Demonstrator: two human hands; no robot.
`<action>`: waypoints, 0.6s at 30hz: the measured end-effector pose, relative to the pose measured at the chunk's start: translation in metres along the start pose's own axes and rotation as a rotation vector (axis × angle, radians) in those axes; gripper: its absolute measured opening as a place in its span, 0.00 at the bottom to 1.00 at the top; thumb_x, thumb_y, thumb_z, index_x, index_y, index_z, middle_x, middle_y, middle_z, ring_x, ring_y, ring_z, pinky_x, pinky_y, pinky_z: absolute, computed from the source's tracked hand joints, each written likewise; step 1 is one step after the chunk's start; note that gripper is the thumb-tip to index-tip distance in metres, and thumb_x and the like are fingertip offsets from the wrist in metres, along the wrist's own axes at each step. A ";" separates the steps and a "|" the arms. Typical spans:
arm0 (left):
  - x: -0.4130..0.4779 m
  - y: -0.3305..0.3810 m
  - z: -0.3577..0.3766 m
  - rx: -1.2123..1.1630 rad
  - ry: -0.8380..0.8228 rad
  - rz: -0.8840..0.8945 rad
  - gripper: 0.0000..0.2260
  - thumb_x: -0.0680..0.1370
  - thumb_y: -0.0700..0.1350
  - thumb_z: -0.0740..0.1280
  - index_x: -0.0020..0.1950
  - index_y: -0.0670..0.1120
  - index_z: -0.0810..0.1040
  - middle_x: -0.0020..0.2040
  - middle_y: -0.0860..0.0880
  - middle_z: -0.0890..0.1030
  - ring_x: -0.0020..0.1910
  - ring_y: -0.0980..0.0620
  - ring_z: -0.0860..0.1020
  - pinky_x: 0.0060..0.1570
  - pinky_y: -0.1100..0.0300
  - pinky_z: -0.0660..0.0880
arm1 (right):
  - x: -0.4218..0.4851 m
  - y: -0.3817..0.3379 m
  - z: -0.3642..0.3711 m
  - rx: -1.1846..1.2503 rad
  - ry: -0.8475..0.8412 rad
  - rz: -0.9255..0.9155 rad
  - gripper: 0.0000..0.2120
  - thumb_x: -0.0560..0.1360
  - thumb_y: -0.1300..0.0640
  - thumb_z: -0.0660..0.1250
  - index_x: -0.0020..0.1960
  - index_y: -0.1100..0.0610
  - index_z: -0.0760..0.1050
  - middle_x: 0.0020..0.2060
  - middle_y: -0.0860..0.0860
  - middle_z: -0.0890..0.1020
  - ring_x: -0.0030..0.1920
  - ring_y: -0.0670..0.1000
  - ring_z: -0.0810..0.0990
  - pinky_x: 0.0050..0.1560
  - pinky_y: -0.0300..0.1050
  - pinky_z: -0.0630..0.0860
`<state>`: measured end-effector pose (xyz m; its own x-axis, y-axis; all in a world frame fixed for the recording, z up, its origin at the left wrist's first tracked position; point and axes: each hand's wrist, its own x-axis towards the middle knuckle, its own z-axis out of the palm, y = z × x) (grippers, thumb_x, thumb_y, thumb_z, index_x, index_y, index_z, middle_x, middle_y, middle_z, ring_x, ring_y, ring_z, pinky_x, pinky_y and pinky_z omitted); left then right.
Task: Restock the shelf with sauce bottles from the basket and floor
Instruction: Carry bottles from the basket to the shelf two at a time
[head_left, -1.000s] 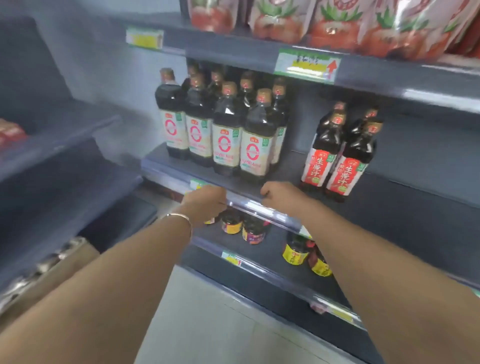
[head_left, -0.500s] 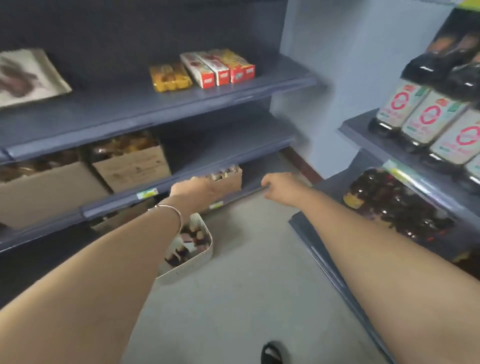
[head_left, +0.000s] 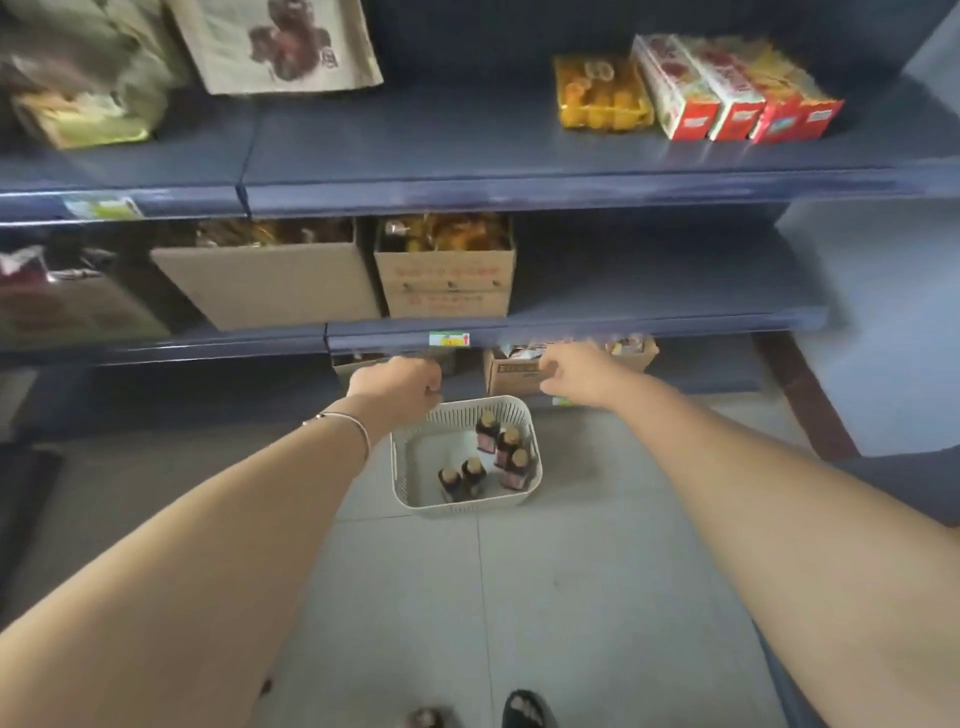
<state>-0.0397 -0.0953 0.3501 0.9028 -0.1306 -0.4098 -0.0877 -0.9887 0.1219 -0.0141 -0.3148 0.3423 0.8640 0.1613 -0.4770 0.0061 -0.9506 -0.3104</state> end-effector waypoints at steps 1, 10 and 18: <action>0.010 -0.012 0.003 -0.019 -0.017 -0.014 0.10 0.78 0.51 0.60 0.57 0.52 0.75 0.60 0.49 0.77 0.58 0.44 0.76 0.52 0.56 0.71 | 0.016 -0.008 0.003 0.002 -0.011 -0.009 0.16 0.76 0.55 0.65 0.63 0.55 0.74 0.60 0.55 0.78 0.59 0.56 0.76 0.61 0.48 0.73; 0.143 -0.081 0.064 -0.072 -0.157 0.038 0.11 0.78 0.49 0.59 0.58 0.52 0.75 0.59 0.47 0.78 0.57 0.43 0.77 0.51 0.55 0.72 | 0.159 -0.037 0.086 0.150 -0.078 0.079 0.15 0.76 0.55 0.66 0.62 0.54 0.75 0.56 0.54 0.79 0.54 0.56 0.78 0.54 0.43 0.73; 0.239 -0.096 0.231 0.007 -0.434 0.187 0.14 0.80 0.49 0.57 0.64 0.49 0.72 0.65 0.47 0.74 0.61 0.45 0.75 0.55 0.55 0.72 | 0.265 0.004 0.262 0.264 -0.238 0.236 0.16 0.73 0.51 0.66 0.61 0.43 0.75 0.47 0.47 0.77 0.45 0.52 0.79 0.39 0.44 0.75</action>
<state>0.0866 -0.0488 0.0315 0.6122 -0.3236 -0.7215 -0.2360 -0.9456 0.2239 0.0826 -0.2061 -0.0007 0.6861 0.0337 -0.7268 -0.3333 -0.8733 -0.3552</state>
